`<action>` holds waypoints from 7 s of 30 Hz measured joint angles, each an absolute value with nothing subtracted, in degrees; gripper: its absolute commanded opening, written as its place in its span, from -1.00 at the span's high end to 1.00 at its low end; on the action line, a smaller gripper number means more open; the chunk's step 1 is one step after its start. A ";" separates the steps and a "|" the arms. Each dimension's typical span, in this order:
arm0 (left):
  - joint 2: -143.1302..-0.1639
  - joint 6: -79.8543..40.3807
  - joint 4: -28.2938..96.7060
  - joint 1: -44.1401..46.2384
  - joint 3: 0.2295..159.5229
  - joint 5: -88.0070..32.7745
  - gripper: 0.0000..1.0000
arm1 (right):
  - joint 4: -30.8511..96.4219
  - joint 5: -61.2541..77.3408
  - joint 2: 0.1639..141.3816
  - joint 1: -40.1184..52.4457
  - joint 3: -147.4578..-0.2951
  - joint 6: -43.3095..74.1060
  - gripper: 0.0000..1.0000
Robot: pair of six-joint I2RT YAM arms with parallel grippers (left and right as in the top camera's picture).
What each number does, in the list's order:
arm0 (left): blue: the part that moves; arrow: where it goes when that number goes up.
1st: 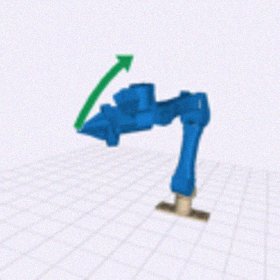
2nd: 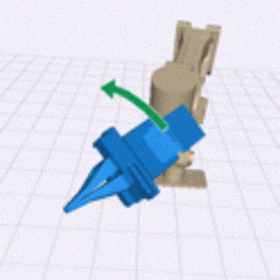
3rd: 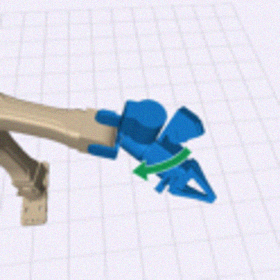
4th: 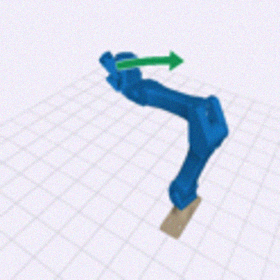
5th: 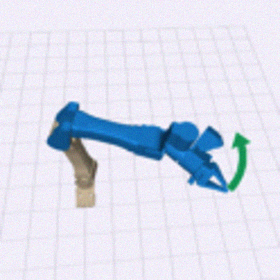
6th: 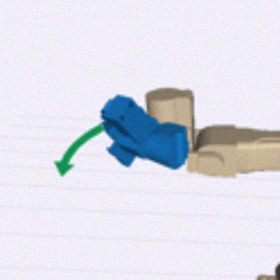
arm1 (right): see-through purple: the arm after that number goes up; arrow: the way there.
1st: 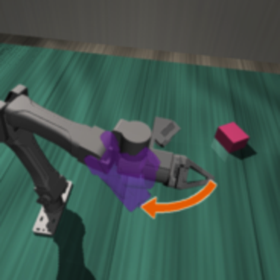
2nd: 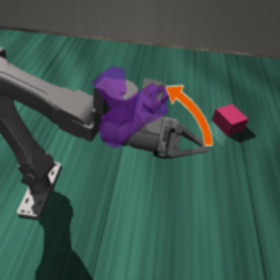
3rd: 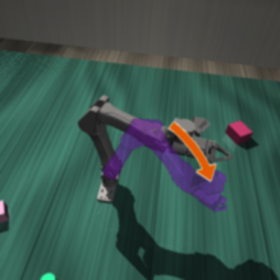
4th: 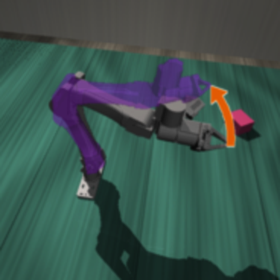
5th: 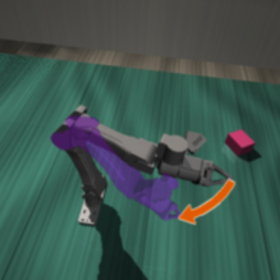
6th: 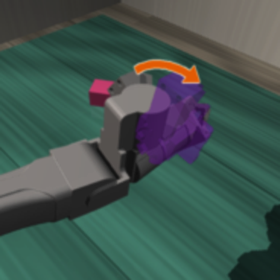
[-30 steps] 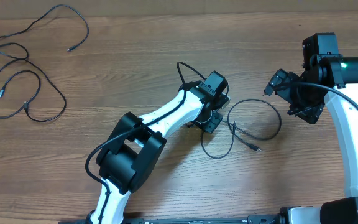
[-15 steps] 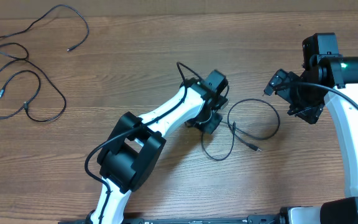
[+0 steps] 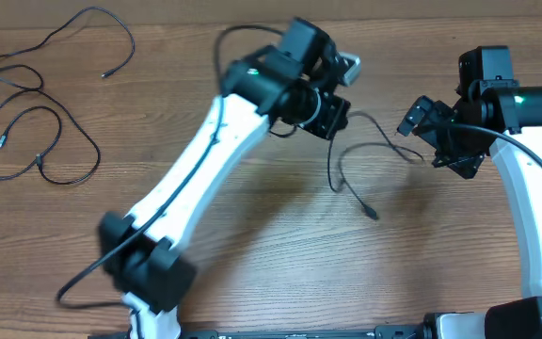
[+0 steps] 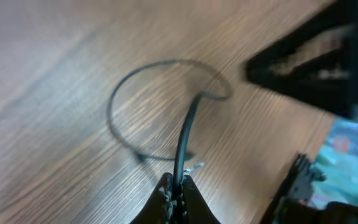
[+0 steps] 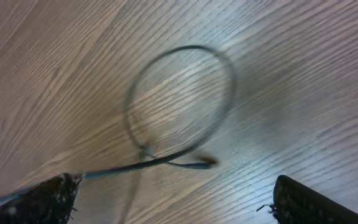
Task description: Untangle cables
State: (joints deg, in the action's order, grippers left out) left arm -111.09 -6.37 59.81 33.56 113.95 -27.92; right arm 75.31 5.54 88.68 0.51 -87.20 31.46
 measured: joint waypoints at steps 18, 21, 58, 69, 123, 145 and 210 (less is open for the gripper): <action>-97.36 -16.08 58.72 30.44 114.69 -25.04 0.92 | 67.72 31.77 88.68 0.51 -86.83 8.99 -1.00; -97.21 -17.93 57.80 29.08 114.69 -25.08 0.91 | 67.53 32.88 88.68 0.51 -86.83 3.36 -1.00; -93.80 -31.44 55.33 12.88 116.73 -42.02 0.92 | 49.08 27.07 94.04 9.85 -85.43 -15.20 0.51; -93.73 -30.94 59.00 10.81 116.79 -36.64 0.92 | 48.90 28.71 94.04 9.85 -85.43 -7.01 0.93; -95.07 -68.79 78.00 12.29 116.75 -35.00 -0.17 | 22.17 66.87 94.04 28.23 -85.43 33.89 0.92; -95.07 -70.85 78.04 12.29 116.75 -33.78 0.92 | 17.52 67.05 94.04 28.14 -85.43 39.05 0.93; -89.69 -66.00 92.53 -42.30 106.10 15.03 0.91 | 59.13 17.93 94.04 15.57 -85.43 31.46 -1.00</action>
State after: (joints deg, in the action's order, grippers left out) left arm -89.69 -66.00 92.53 -42.30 106.10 15.03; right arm 59.13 17.93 94.04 15.57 -85.43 31.46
